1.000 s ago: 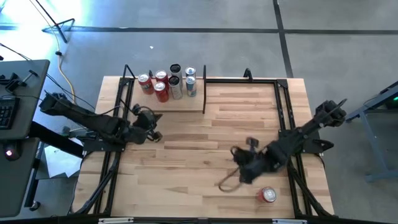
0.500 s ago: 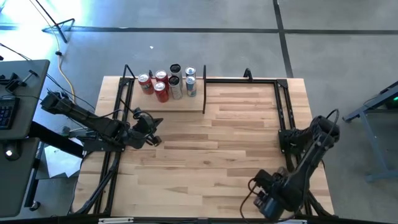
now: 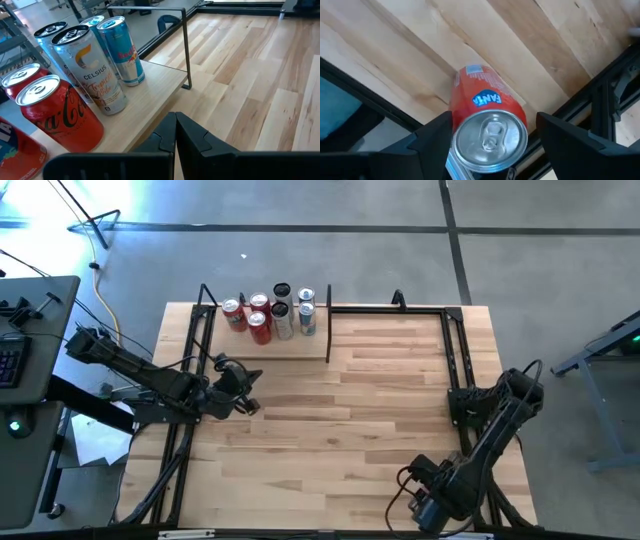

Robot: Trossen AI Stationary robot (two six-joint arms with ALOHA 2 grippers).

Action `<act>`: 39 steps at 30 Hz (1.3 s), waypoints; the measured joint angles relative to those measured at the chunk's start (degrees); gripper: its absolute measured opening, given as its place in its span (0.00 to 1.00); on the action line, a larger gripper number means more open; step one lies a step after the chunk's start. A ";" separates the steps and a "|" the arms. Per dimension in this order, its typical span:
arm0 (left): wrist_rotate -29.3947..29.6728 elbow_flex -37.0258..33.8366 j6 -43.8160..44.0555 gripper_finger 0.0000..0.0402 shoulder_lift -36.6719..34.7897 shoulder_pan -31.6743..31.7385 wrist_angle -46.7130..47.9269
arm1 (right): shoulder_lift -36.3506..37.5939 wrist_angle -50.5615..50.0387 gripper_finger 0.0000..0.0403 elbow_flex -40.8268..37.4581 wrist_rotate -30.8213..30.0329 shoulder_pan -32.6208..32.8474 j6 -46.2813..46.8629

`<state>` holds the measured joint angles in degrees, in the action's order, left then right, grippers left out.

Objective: Place canned beverage on shelf
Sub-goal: Put the red soda can on the shelf aligned with the other red soda can

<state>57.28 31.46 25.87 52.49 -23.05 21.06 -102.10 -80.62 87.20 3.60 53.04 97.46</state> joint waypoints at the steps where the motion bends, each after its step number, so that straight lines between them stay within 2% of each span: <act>1: 0.00 0.00 0.00 0.00 0.01 0.00 0.00 | 0.04 -0.19 0.68 0.02 0.17 0.00 -0.82; 6: -0.02 0.00 -0.02 0.00 0.02 0.00 0.01 | 0.09 -1.28 0.68 0.90 2.42 0.17 -0.33; 18: -0.09 0.00 -0.15 0.00 0.00 0.00 0.07 | 0.24 -0.49 0.68 1.22 -3.53 6.80 10.02; 24: -1.43 -0.01 -0.06 0.00 0.00 0.00 0.07 | 0.20 1.10 0.68 1.11 -6.73 6.74 9.85; 28: -1.45 -0.02 -0.48 0.00 0.01 0.02 0.04 | 0.20 0.48 0.68 1.11 -7.00 6.49 5.83; 32: -1.44 -0.02 -0.48 0.00 0.01 0.02 0.04 | 0.11 -4.73 0.67 2.45 -6.63 6.20 4.25; 36: -1.44 -0.02 -0.46 0.00 0.00 0.02 0.04 | 0.11 -8.87 0.63 5.76 -6.45 6.69 5.69; 39: -1.44 -0.02 -0.48 0.00 0.01 0.02 0.04 | 0.15 -8.97 0.55 8.76 -6.34 8.52 7.92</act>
<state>55.83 31.44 25.39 52.51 -23.03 21.09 -101.95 -89.59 95.96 -2.74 61.56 105.38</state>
